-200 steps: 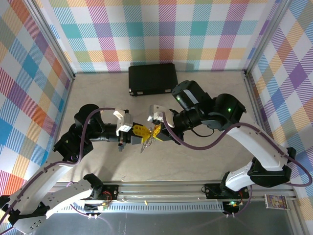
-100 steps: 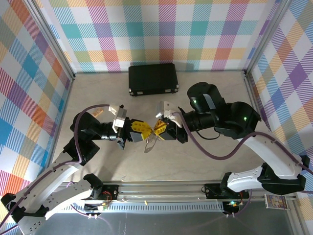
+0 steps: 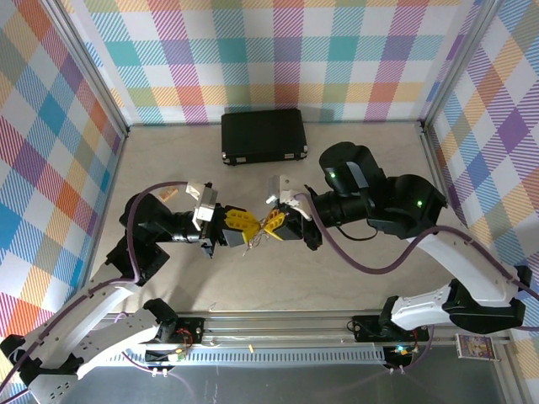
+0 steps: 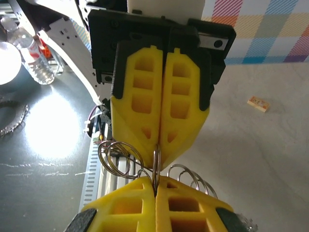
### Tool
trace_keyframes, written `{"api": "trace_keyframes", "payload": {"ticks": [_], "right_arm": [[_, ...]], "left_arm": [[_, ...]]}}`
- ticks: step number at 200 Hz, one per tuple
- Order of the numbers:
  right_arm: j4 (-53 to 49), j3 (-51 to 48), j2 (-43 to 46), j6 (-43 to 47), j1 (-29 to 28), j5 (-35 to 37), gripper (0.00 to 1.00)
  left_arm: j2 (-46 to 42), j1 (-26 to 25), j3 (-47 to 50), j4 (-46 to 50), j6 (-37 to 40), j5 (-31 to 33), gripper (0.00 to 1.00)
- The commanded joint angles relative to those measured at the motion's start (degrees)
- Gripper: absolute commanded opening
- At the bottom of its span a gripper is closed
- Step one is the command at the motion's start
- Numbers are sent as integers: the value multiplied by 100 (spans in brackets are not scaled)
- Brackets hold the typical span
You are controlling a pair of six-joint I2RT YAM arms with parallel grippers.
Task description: Put the keys on the keyring
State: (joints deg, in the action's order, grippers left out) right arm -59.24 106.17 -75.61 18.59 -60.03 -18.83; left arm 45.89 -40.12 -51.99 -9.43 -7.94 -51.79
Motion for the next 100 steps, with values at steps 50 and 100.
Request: {"api": "trace_keyframes", "payload": {"ticks": [50, 100], "right_arm": [[-1127, 1048, -788, 546, -4, -133, 0], [-1436, 1327, -1087, 619, -18, -266, 0]], "left_arm": [[383, -107, -1337, 3337, 2493, 259, 18], [343, -110, -1146, 2910, 2243, 220, 0]]}}
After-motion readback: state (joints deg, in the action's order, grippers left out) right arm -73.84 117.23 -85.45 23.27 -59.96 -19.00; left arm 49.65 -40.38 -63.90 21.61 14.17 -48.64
